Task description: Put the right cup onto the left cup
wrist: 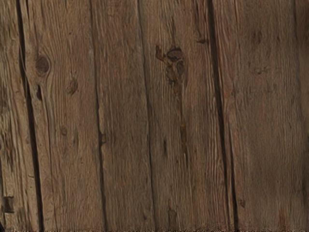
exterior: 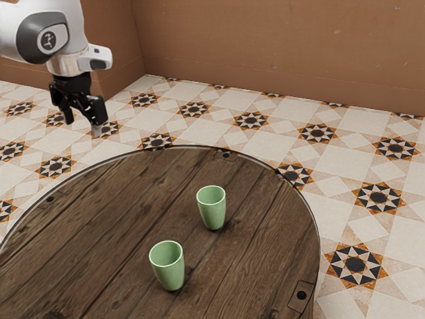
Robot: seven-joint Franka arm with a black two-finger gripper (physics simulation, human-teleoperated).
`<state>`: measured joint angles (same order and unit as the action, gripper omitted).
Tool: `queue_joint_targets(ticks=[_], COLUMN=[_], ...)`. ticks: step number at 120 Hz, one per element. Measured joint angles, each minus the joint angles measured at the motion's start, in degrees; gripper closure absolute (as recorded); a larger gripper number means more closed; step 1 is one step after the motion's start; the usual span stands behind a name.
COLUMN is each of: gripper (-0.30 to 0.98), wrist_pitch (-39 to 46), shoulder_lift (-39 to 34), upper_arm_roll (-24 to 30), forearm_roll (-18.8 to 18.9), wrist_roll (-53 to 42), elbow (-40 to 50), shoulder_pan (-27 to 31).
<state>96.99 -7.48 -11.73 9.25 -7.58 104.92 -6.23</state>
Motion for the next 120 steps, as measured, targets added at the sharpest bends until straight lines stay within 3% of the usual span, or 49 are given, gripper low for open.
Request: queue_joint_targets(ticks=[27, 60, 120], gripper=[0.00, 0.00, 0.00], wrist_pitch=[0.0, 4.1, 14.4], shoulder_lift=[-1.3, -1.0, 6.4], upper_arm_roll=[3.2, 5.8, 10.0], forearm_roll=[-0.7, -5.7, -10.2], wrist_roll=[-0.3, -0.4, -0.5], elbow=[2.5, 14.3, 22.2], shoulder_pan=[-0.4, -0.5, -1.8])
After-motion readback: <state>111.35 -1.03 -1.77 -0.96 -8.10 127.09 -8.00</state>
